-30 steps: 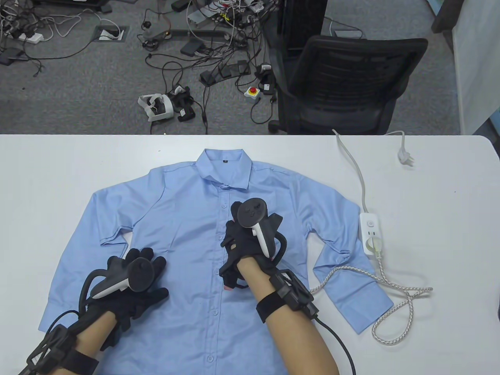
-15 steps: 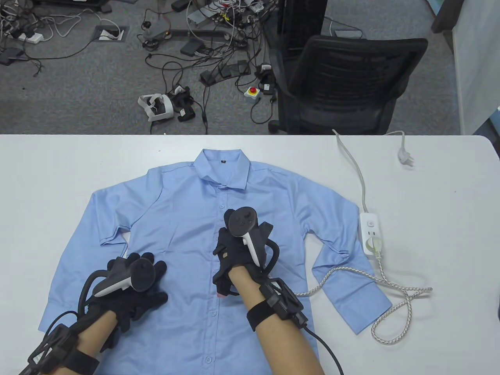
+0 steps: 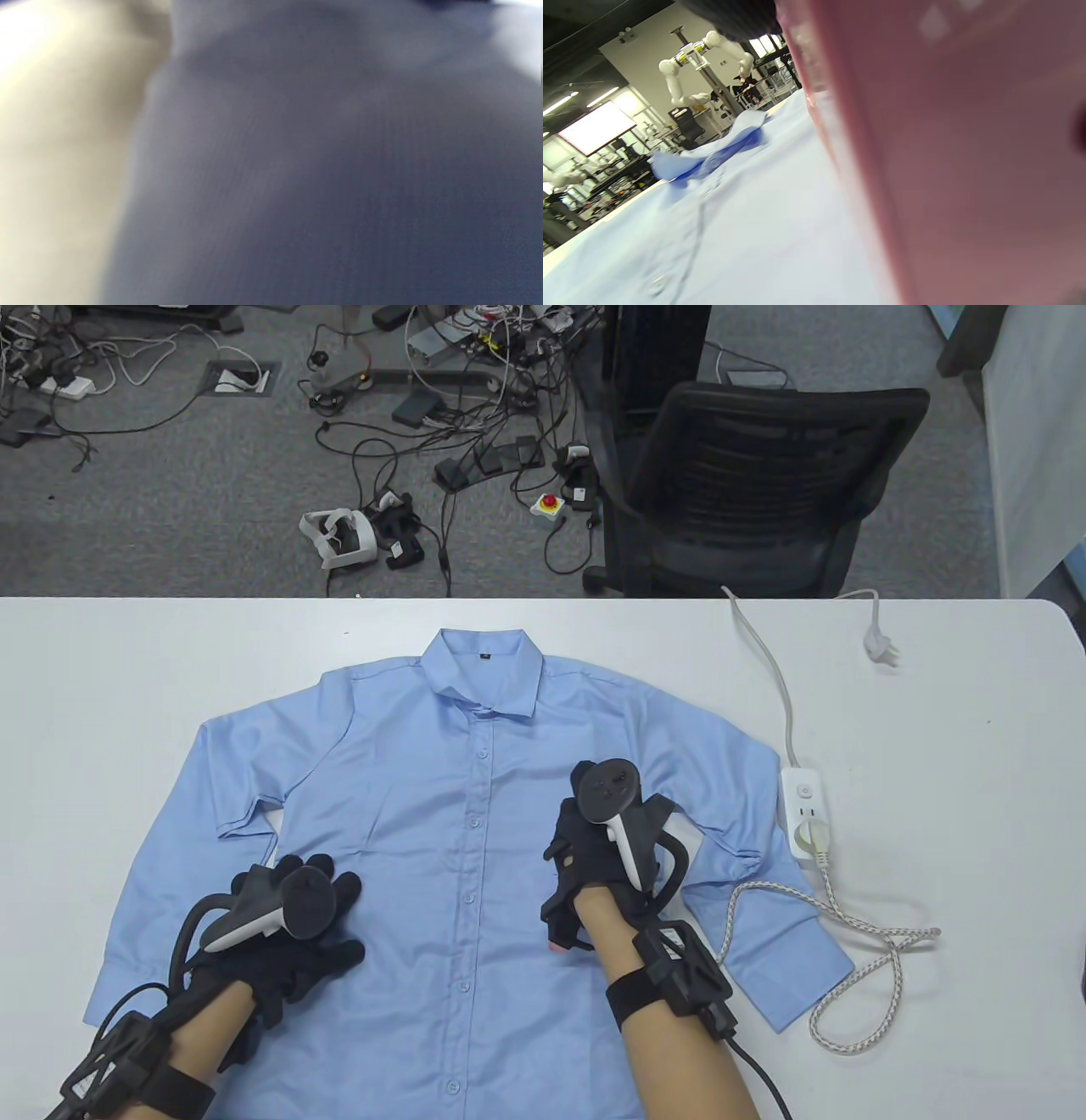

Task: Iron long-sleeve shirt with electric iron on table

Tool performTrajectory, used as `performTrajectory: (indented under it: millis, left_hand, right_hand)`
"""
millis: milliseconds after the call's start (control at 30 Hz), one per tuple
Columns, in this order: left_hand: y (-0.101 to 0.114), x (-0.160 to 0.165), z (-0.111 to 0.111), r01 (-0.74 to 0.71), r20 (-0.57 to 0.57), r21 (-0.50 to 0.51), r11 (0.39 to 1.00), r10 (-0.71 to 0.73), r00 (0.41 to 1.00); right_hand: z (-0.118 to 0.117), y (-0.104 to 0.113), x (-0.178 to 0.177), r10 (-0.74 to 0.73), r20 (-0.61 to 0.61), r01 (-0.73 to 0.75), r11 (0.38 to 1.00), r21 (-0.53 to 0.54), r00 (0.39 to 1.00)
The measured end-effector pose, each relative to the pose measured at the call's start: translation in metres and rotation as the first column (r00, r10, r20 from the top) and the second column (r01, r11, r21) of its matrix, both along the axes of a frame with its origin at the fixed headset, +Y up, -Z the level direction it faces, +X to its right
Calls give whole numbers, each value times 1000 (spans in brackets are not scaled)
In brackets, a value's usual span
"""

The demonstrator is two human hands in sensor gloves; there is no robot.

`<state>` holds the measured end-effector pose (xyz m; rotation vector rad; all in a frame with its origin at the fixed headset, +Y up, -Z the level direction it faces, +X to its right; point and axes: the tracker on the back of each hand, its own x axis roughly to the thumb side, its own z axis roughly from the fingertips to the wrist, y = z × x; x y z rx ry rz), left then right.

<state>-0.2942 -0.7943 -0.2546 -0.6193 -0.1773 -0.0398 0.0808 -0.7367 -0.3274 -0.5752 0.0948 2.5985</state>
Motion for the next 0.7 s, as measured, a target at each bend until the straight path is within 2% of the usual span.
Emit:
performTrajectory:
  millis: [200,367,567,633,700]
  left_hand:
    - [0,0,0,1,-6,0,1000,-1,1000]
    - [1,-1,0,11,-7,9,1000,-10,1000]
    - [3,1,2,14,14,52,999,-15,1000]
    - [5,2,3,7,24,60,998,-8,1000]
    - [10,3,4,-19,28,63,998,17,999]
  right_hand:
    - [3,1,30,2,29,-1,1000,-12,1000]
    - [2,1,29,18,28,-17,1000,-20,999]
    - [-2,1,33,-54,0,54,996,-73,999]
    - [7,7,26,-95,-1,95,995,-28,995]
    - [19,16,11,-58,-54,61,997,56,997]
